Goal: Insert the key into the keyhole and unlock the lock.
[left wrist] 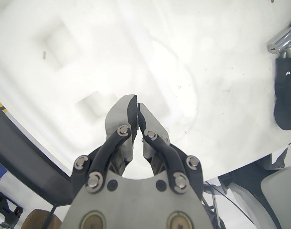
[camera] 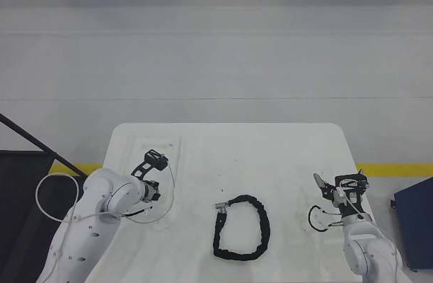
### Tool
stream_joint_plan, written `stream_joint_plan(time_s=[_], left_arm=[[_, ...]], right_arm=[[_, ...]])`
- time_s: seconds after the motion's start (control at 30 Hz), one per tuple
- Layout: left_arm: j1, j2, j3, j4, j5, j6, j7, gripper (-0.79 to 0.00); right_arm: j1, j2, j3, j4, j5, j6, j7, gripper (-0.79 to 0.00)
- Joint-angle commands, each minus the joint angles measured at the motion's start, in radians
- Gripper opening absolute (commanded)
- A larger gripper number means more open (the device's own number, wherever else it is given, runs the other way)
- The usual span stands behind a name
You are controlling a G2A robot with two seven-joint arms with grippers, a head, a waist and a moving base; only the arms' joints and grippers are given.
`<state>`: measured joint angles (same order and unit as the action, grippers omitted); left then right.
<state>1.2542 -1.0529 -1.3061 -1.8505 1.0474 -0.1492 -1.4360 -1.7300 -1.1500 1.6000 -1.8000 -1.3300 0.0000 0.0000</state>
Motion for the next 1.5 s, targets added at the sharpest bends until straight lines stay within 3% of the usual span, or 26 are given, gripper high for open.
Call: stream_joint_plan(time_s=[0.0,0.4,0.6,0.7,0.83,1.0,1.17,1.37,1.47], left_arm=[[0.002,0.002,-0.002,-0.002,0.003,-0.001,-0.005,-0.785],[-0.010,0.011,-0.048,-0.047,-0.017,0.006,-0.018,-0.785],[-0.010,0.020,-0.129,-0.108,-0.107,-0.014,-0.025,-0.785],[-0.013,0.025,-0.210,-0.096,-0.229,-0.030,0.019,-0.785],[-0.007,0.026,-0.322,-0.029,-0.544,-0.101,0.130,-0.785],[0.054,0.026,-0.404,0.080,-0.911,-0.317,0.259,-0.785],[0.082,0.034,-0.374,0.193,-1.139,-0.493,0.258,-0.785],[0.070,0.069,-0.240,0.257,-1.273,-0.571,0.336,-0.785],[0.063,0.092,-0.196,0.284,-1.263,-0.604,0.368,-0.785]], right_arm=[[0.000,0.000,0.000,0.000,0.000,0.000,0.000,0.000],[0.000,0.000,0.000,0.000,0.000,0.000,0.000,0.000],[0.000,0.000,0.000,0.000,0.000,0.000,0.000,0.000],[0.000,0.000,0.000,0.000,0.000,0.000,0.000,0.000],[0.000,0.000,0.000,0.000,0.000,0.000,0.000,0.000],[0.000,0.000,0.000,0.000,0.000,0.000,0.000,0.000],[0.000,0.000,0.000,0.000,0.000,0.000,0.000,0.000],[0.000,0.000,0.000,0.000,0.000,0.000,0.000,0.000],[0.000,0.000,0.000,0.000,0.000,0.000,0.000,0.000]])
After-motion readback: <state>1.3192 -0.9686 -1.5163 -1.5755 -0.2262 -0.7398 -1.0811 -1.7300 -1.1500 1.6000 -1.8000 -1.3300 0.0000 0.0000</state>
